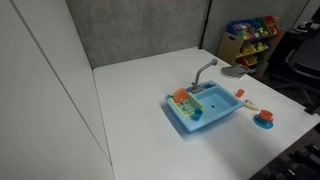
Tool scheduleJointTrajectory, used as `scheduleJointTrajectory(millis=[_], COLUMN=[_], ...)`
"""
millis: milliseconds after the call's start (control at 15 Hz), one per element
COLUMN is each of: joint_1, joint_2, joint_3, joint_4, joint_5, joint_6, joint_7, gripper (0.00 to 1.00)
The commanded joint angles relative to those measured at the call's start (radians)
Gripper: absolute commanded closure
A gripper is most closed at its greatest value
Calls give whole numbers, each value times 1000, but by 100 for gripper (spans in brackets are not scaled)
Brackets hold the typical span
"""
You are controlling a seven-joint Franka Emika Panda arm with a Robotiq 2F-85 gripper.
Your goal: Remove the orange cup from the sink and put it on the table
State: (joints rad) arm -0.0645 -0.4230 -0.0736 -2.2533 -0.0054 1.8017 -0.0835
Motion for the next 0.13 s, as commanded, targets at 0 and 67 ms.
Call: scheduleJointTrajectory(millis=[0,67], joint_1=[3,3], joint_2=[0,0], joint_3=[-3,-3], joint_4=[3,2], joint_5=[-1,-1], joint_6=[-3,-3], joint_7=[0,0], gripper=[0,0])
